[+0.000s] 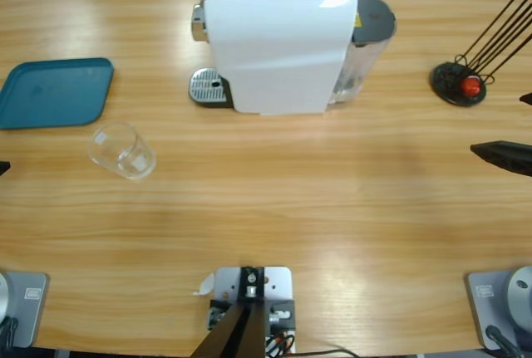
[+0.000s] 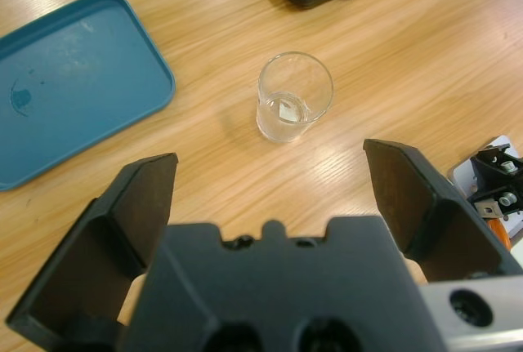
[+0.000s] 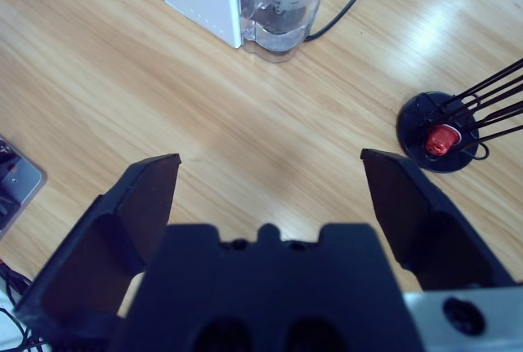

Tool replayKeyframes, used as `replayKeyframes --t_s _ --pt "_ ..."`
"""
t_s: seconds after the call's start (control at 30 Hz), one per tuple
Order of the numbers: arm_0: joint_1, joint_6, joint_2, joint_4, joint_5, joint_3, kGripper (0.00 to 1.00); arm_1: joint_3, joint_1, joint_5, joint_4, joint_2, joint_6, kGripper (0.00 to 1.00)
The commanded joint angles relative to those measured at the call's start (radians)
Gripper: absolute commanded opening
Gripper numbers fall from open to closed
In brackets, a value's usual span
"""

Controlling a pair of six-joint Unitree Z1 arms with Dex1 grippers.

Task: Pour coffee

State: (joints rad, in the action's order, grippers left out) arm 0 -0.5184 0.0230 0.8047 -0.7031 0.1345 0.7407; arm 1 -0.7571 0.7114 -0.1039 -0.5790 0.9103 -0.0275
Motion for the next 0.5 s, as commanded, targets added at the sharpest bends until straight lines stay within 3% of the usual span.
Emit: replayKeyframes --t_s 0.03,0.33,0.5 --pt "-0.008 0.003 0.042 -0.015 -0.016 0.004 1.0 -0.002 -0.01 0.007 -0.005 0.001 0.012 1.0" --pt "-0.032 0.009 0.013 -0.012 0.002 0.034 1.0 0.006 -0.01 0.006 -0.001 -0.024 0.011 1.0" --pt "-0.031 0.12 0.228 -0.222 0.085 0.311 1.0 0.009 -0.01 0.005 -0.001 -0.035 0.01 1.0"
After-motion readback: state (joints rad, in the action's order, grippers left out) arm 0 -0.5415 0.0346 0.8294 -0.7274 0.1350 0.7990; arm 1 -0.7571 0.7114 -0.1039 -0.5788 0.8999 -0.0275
